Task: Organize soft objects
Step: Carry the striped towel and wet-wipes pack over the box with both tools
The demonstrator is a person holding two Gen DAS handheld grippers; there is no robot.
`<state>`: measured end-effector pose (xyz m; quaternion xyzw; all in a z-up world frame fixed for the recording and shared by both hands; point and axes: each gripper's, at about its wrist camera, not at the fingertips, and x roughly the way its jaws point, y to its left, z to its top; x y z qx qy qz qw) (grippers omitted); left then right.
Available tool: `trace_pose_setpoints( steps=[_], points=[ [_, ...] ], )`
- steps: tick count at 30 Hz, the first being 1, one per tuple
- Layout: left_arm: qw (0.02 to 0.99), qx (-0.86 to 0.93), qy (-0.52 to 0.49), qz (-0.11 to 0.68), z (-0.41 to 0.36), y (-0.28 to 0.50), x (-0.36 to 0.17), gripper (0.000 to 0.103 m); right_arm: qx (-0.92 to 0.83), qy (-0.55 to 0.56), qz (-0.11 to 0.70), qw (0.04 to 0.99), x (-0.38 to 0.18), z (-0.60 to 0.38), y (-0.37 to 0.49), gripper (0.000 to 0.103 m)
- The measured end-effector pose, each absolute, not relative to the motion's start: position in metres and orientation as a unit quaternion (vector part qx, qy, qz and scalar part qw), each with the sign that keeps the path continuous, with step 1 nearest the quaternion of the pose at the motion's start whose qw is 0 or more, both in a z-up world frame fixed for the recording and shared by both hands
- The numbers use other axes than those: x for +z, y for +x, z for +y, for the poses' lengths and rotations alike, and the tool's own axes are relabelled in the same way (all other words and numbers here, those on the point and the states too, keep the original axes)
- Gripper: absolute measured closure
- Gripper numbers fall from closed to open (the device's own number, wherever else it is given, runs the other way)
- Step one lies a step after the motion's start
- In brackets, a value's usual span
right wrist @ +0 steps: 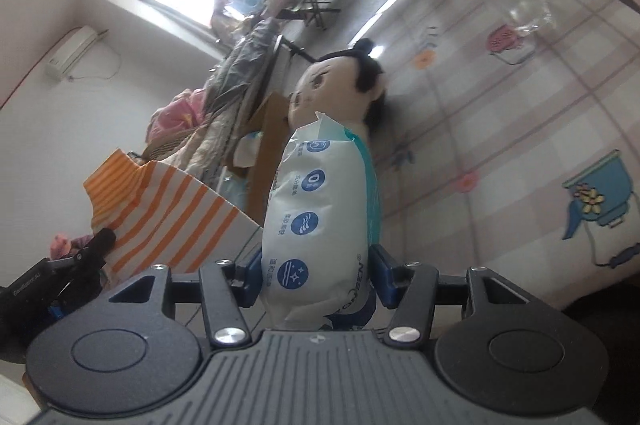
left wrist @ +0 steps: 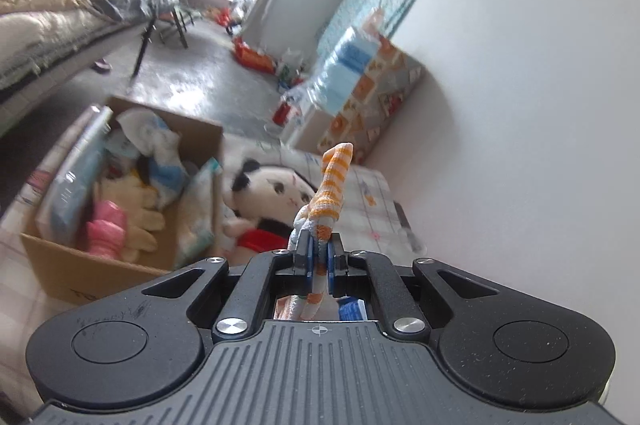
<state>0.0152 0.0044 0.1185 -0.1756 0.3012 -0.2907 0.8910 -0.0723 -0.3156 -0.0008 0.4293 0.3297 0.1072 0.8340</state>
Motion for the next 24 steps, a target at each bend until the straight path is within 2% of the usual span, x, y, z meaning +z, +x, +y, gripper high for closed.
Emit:
trace_pose_setpoints(
  steps=[7,14,19,24],
  points=[
    [0.923,-0.248,-0.202,0.215,0.063,0.012,0.158,0.098,0.190,0.395,0.297,0.848,0.053,-0.267,-0.036,0.046],
    [0.942,-0.196,-0.216,0.165,0.090,0.046,0.164,0.098,0.228,0.348,0.286,0.864,0.086,-0.217,0.020,0.046],
    [0.941,-0.177,-0.233,0.170,0.103,0.080,0.146,0.098,0.222,0.314,0.310,0.869,0.084,-0.182,0.071,0.046],
    [0.932,-0.174,-0.254,0.193,0.120,0.104,0.122,0.098,0.186,0.262,0.363,0.874,0.056,-0.151,0.113,0.047]
  ],
)
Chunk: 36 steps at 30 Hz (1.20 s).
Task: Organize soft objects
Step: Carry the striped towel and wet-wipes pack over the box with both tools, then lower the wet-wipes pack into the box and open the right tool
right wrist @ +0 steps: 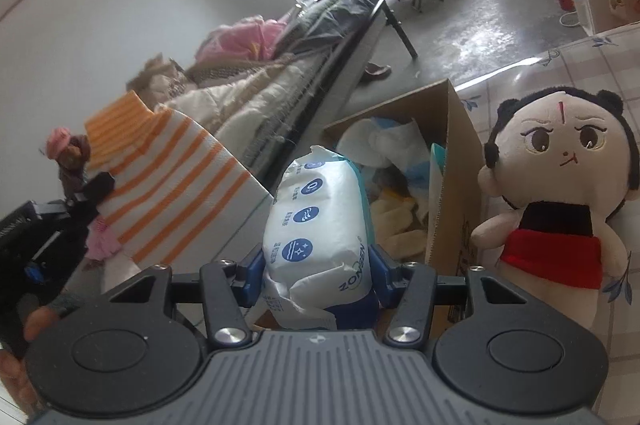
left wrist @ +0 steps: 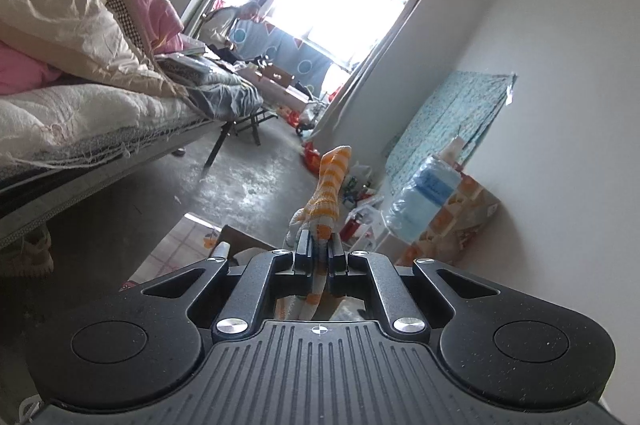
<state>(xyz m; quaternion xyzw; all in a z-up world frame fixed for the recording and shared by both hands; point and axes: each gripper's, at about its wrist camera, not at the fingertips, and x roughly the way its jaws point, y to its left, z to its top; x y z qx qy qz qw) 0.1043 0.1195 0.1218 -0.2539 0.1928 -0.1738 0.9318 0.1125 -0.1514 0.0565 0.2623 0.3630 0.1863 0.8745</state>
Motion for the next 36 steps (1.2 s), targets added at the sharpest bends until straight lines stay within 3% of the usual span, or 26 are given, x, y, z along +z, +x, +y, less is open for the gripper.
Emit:
trace_pose_setpoints(
  steps=[7,22,36],
  points=[
    [0.921,-0.179,-0.275,0.209,0.137,0.118,0.100,0.098,0.127,0.206,0.416,0.877,0.020,-0.127,0.139,0.047],
    [0.916,-0.192,-0.284,0.208,0.145,0.116,0.098,0.098,0.074,0.072,0.449,0.887,0.029,-0.079,0.140,0.046],
    [0.916,-0.192,-0.282,0.209,0.144,0.119,0.101,0.098,0.083,0.058,0.436,0.894,0.048,-0.088,0.118,0.052]
  ],
)
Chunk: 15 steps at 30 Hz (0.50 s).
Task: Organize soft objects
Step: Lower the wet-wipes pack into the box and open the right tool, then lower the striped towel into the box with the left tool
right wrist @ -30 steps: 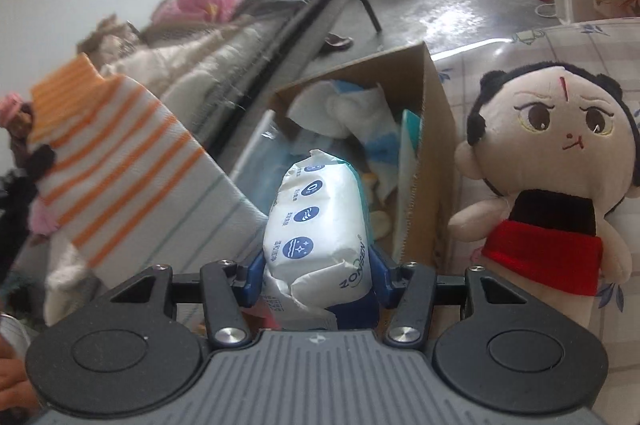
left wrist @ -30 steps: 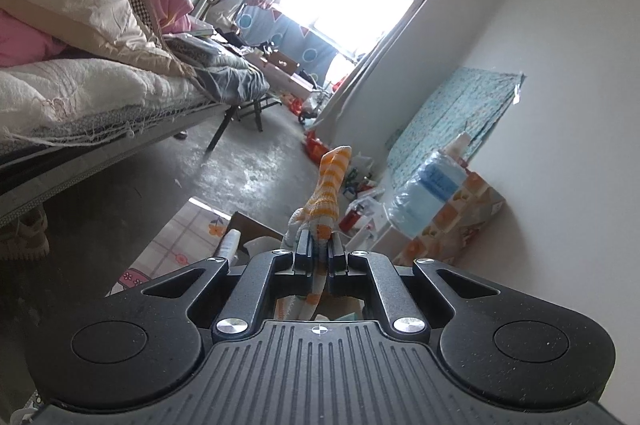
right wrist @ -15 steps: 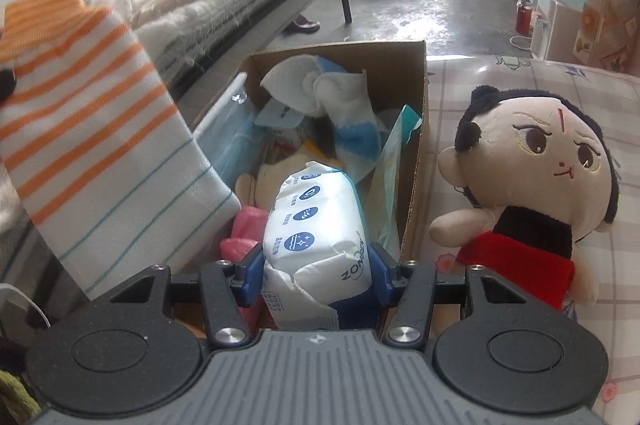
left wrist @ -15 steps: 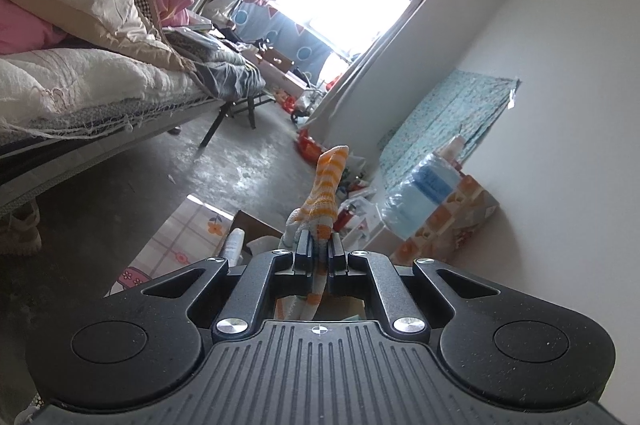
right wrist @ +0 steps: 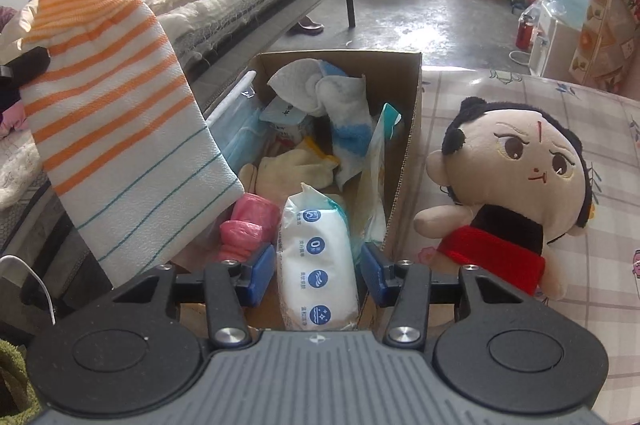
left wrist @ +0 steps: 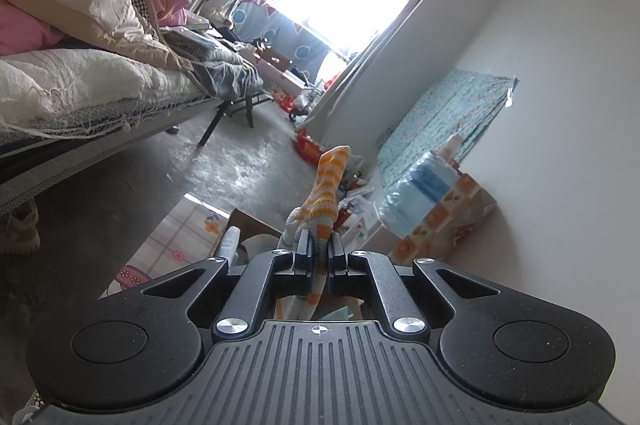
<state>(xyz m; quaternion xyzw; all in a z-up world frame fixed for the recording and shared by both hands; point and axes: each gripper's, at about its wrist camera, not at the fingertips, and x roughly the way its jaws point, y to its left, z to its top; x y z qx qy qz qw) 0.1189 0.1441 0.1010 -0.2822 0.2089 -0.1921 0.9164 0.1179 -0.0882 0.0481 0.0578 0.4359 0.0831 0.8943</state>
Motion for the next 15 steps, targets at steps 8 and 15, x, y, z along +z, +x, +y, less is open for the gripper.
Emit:
trace_pose_setpoints(
  steps=[8,15],
  points=[
    [0.919,-0.197,-0.271,0.208,0.136,0.121,0.109,0.098,0.117,0.119,0.378,0.911,0.061,-0.116,0.087,0.052],
    [0.921,-0.213,-0.257,0.200,0.105,0.134,0.130,0.098,0.129,0.145,0.314,0.929,0.067,-0.138,0.050,0.048]
  ],
)
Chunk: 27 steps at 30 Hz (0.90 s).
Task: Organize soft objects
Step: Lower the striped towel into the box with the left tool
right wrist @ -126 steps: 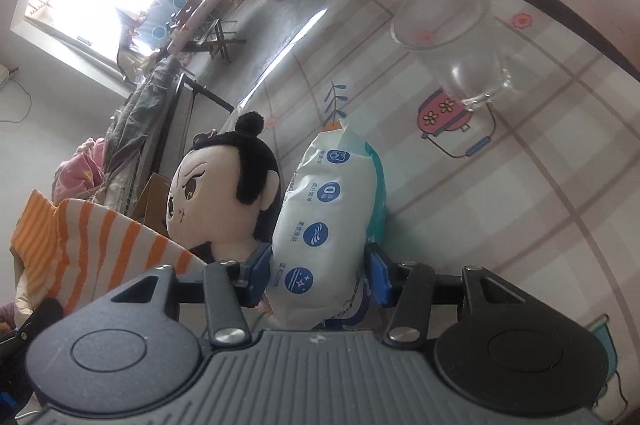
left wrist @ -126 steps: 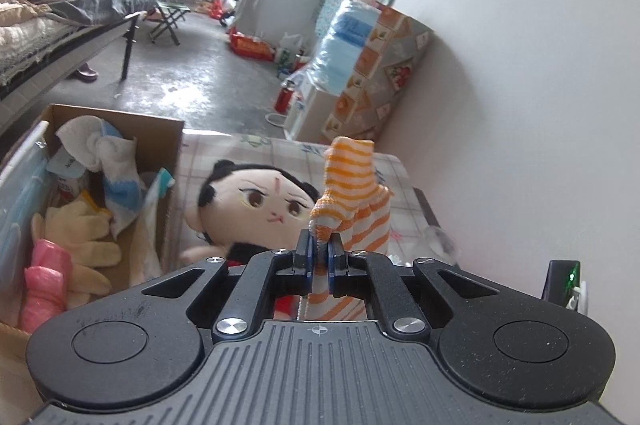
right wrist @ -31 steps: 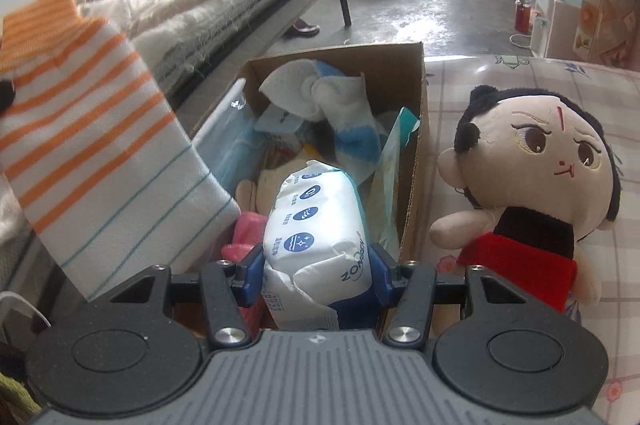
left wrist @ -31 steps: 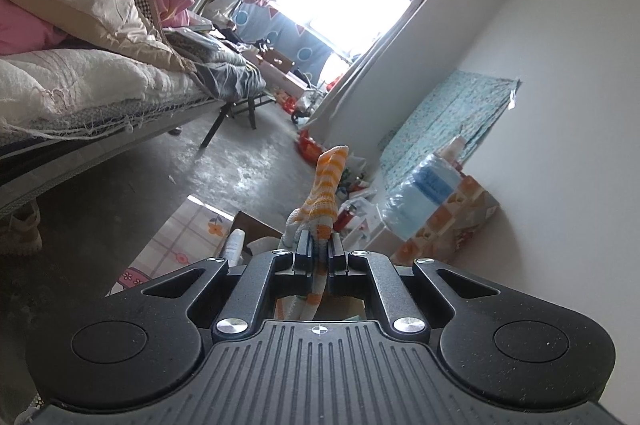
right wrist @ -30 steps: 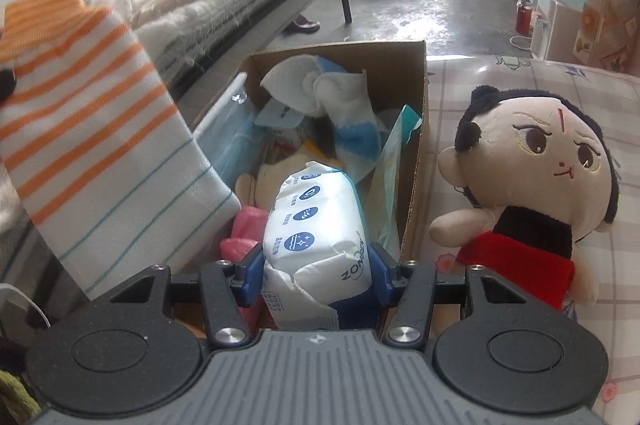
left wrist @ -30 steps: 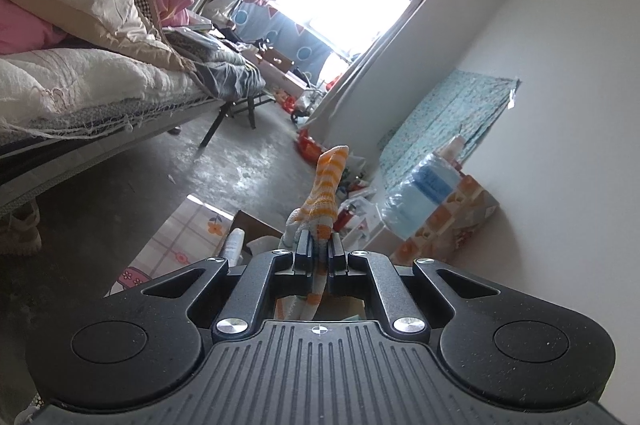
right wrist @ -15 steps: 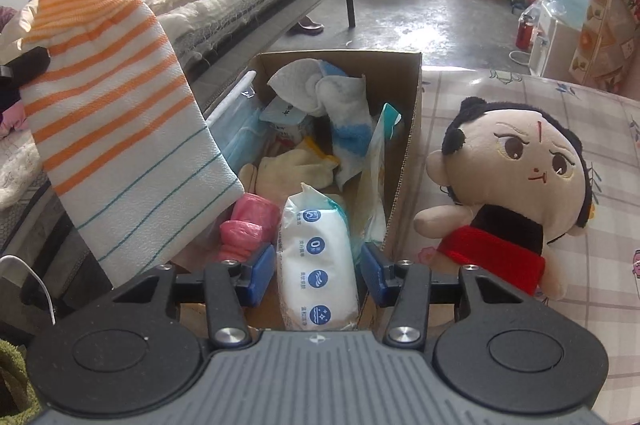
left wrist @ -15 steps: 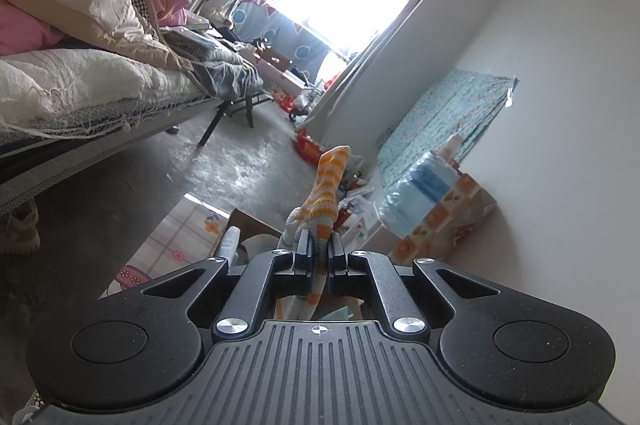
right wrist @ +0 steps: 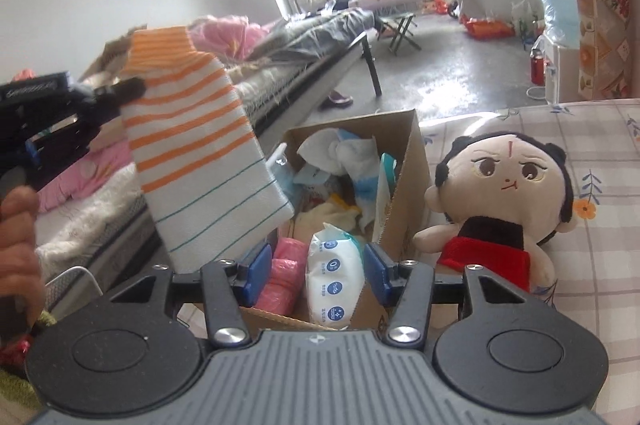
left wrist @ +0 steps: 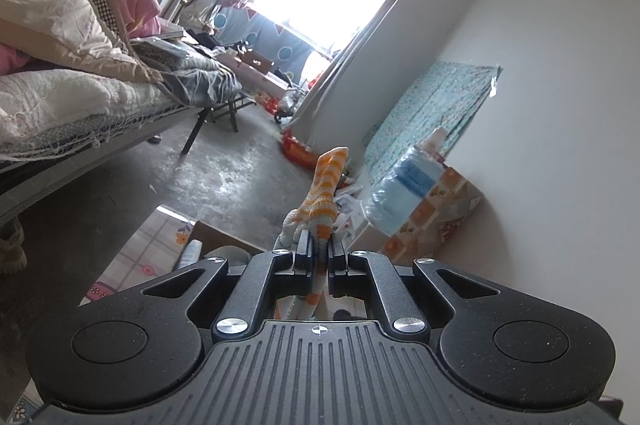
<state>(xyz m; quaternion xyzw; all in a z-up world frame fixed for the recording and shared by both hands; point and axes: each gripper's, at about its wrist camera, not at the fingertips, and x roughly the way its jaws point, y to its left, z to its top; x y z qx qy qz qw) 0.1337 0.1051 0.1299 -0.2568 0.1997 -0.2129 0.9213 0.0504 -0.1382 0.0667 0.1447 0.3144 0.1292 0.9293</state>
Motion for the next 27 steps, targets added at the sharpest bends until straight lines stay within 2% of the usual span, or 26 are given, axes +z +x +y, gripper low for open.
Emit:
trace_pose_setpoints(
  steps=[7,10,17,27],
  points=[
    [0.919,-0.217,-0.258,0.202,0.062,0.169,0.140,0.098,0.131,0.187,0.296,0.928,0.056,-0.167,0.034,0.048],
    [0.908,-0.214,-0.279,0.227,0.053,0.185,0.126,0.098,0.127,0.202,0.296,0.925,0.048,-0.180,0.032,0.047],
    [0.867,-0.188,-0.313,0.340,0.040,0.211,0.059,0.098,0.117,0.225,0.297,0.921,0.034,-0.205,0.030,0.047],
    [0.858,-0.191,-0.271,0.392,0.015,0.214,0.033,0.098,0.113,0.252,0.290,0.916,0.023,-0.226,0.028,0.047]
  ],
)
